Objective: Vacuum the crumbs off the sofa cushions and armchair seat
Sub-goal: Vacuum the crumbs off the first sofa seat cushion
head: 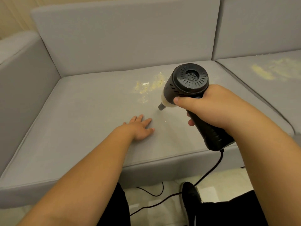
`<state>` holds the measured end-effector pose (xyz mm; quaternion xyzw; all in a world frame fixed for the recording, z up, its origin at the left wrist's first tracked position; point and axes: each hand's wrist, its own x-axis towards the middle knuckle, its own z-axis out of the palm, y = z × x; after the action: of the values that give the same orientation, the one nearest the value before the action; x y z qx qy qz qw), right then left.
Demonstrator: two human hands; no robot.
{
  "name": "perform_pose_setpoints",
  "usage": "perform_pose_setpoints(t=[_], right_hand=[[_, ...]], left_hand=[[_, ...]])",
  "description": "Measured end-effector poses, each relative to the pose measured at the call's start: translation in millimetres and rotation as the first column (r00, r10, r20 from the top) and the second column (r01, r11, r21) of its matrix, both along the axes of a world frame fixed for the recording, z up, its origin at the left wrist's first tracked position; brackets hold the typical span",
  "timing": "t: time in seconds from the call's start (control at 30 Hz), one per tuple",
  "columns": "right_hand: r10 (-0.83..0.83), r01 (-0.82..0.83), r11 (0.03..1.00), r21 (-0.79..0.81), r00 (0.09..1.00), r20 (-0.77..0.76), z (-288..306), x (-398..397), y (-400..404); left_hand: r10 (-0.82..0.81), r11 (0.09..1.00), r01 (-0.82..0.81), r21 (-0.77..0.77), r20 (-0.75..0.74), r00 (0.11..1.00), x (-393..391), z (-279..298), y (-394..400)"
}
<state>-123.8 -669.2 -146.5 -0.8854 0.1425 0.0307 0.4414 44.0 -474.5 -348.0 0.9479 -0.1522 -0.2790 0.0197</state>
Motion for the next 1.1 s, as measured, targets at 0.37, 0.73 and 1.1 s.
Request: perform_pose_setpoints(t=[0.37,0.73,1.1], right_hand=[[0.006,-0.005,1.000,0.008,0.999,-0.054,2.3,-34.4,-19.3],[-0.007,0.003,0.993,0.114,0.999,0.035,-29.3,-10.1,-23.0],[-0.001,-0.013,0.981,0.192,0.997,0.074,-59.7,34.4,-17.4]], left_hand=[[0.016,1.000,-0.014,0.027,-0.050,0.999,-8.8,0.3,-29.4],[0.083,0.995,-0.082,0.051,-0.010,0.997,-1.8,-11.6,-25.1],[0.052,0.997,-0.053,0.054,0.017,0.998,8.0,-1.8,-25.7]])
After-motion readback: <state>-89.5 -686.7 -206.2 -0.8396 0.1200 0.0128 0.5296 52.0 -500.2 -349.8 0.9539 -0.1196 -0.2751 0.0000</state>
